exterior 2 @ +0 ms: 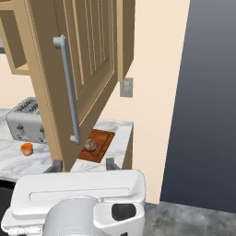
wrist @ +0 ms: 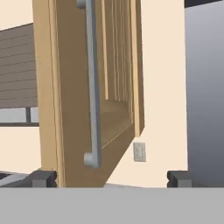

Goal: Pick the bread, place it on the cutting board, pick the jam, place it on the counter, and close the cabinet.

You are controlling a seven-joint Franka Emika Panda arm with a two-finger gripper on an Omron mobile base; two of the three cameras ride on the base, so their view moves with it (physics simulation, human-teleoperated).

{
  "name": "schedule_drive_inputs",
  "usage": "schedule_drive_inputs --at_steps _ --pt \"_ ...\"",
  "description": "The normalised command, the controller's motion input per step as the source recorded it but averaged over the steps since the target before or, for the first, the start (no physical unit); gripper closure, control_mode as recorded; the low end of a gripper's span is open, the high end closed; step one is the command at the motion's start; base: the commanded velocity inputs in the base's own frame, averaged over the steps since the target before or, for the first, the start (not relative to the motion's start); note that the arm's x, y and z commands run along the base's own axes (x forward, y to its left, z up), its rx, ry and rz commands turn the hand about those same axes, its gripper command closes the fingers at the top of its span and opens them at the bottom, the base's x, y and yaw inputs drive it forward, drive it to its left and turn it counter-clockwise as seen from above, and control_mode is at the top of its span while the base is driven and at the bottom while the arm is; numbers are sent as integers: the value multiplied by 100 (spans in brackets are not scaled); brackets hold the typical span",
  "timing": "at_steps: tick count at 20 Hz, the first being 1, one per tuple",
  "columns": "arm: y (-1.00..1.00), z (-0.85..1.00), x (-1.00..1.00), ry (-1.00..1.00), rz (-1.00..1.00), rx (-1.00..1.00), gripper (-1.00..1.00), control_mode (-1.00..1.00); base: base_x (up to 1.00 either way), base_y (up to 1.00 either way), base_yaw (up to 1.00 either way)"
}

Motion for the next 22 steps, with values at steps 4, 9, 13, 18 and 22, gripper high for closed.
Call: schedule_drive_inputs --at_steps 4,9,13,18,22 --pt "-7 -5 23 -3 16 4 -100 -100 0 0 0" --pt "-1 -7 18 -2 20 5 -100 -100 0 0 0" --pt "0 -5 15 -3 19 5 -100 -100 0 0 0" --pt "0 0 24 -5 18 6 -100 -100 0 0 0" --pt "0 0 14 -5 18 7 -100 -100 0 0 0"
